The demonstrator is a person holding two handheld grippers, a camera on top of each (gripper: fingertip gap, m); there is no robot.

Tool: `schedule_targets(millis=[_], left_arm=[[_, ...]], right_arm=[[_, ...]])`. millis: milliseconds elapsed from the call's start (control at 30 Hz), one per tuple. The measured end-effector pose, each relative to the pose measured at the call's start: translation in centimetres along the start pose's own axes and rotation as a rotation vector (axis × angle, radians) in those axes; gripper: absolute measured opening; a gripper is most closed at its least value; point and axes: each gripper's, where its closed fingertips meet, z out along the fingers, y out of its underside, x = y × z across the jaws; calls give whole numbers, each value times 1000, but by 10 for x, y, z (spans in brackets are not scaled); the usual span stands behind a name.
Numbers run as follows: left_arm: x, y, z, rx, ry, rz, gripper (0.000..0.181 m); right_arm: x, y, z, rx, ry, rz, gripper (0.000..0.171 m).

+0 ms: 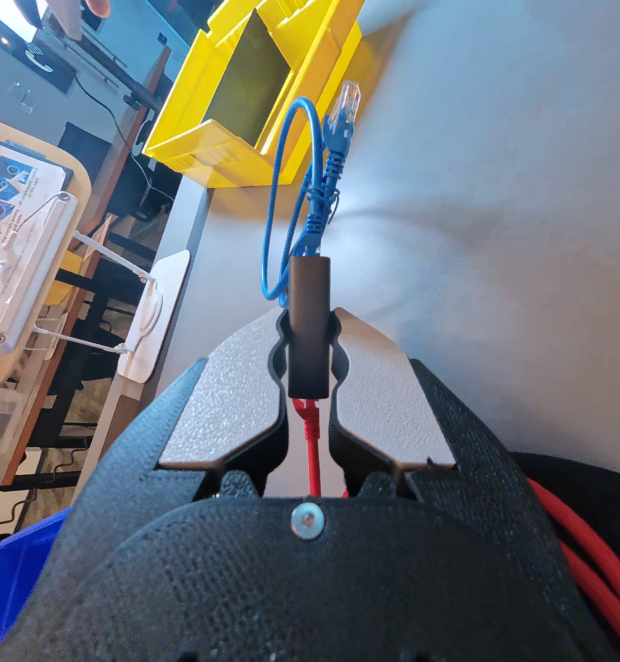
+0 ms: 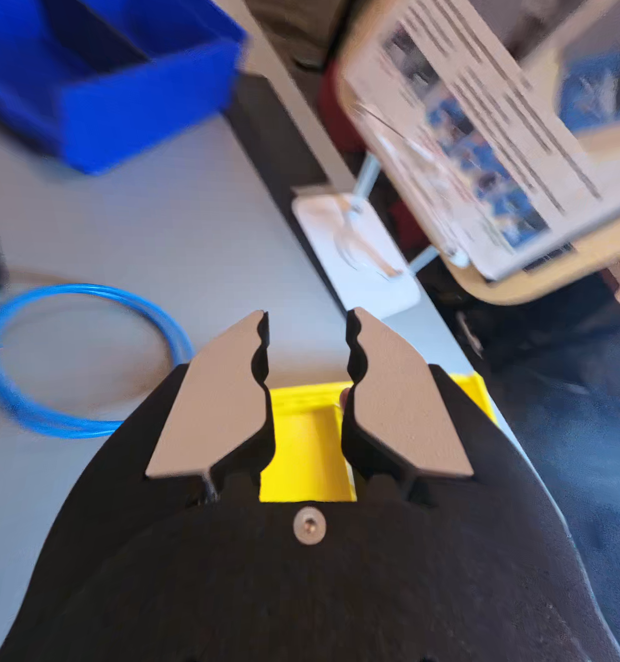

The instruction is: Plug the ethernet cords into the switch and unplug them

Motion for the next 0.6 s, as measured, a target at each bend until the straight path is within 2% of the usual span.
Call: schedule_targets(millis=[100, 167, 233, 333, 400, 600], left_arm=[[0, -2, -1, -3, -10, 17, 21], [1, -4, -1, 0, -7, 19, 21], [3, -5, 0, -2, -6, 28, 21], [8, -6, 1, -15, 0, 55, 21], [12, -8, 2, -11, 20, 54, 21], [18, -3, 6, -22, 53, 45, 21]], right_arm=[[-105, -21, -11, 62, -210, -161, 41], [-167, -14, -9, 44, -303, -280, 41], [-208, -2, 3, 25, -303, -379, 41], [-231, 16, 26, -30, -202, -530, 36], [-235, 20, 38, -21, -139, -605, 26], [-240, 23, 47, 69, -131, -616, 15]])
